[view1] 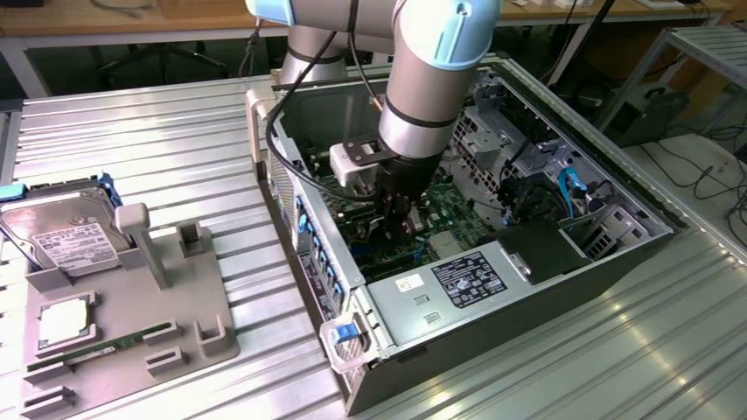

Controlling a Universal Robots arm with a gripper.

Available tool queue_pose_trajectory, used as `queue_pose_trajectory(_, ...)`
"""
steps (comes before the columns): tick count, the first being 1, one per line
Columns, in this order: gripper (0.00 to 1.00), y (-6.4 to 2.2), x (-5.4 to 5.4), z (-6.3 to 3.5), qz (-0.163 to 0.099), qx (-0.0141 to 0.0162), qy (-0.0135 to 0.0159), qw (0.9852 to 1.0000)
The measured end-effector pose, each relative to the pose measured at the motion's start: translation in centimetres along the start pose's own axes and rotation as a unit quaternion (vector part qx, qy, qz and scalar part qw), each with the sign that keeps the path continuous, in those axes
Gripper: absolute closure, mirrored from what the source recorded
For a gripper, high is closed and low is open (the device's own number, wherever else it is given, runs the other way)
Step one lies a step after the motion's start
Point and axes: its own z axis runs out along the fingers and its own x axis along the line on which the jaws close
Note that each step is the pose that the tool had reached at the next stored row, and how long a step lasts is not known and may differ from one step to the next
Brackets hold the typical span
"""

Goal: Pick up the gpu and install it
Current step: 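Insert the gpu into the slot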

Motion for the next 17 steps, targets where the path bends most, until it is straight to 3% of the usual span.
queue_pose_trajectory(6,0.72,0.03,0.0,0.80,0.000,-0.0004,0.0009,1.0000)
queue_pose_trajectory(7,0.72,0.03,0.0,0.95,0.000,0.0000,0.0000,1.0000)
queue_pose_trajectory(12,0.72,0.03,0.0,0.97,0.000,0.0002,-0.0002,1.0000)
queue_pose_trajectory(15,0.71,0.03,0.0,0.93,0.000,0.0022,-0.0006,1.0000)
queue_pose_trajectory(16,0.65,0.04,0.0,0.77,0.000,0.0019,0.0002,1.0000)
queue_pose_trajectory(17,0.65,0.03,0.0,0.60,0.000,0.0024,-0.0004,1.0000)
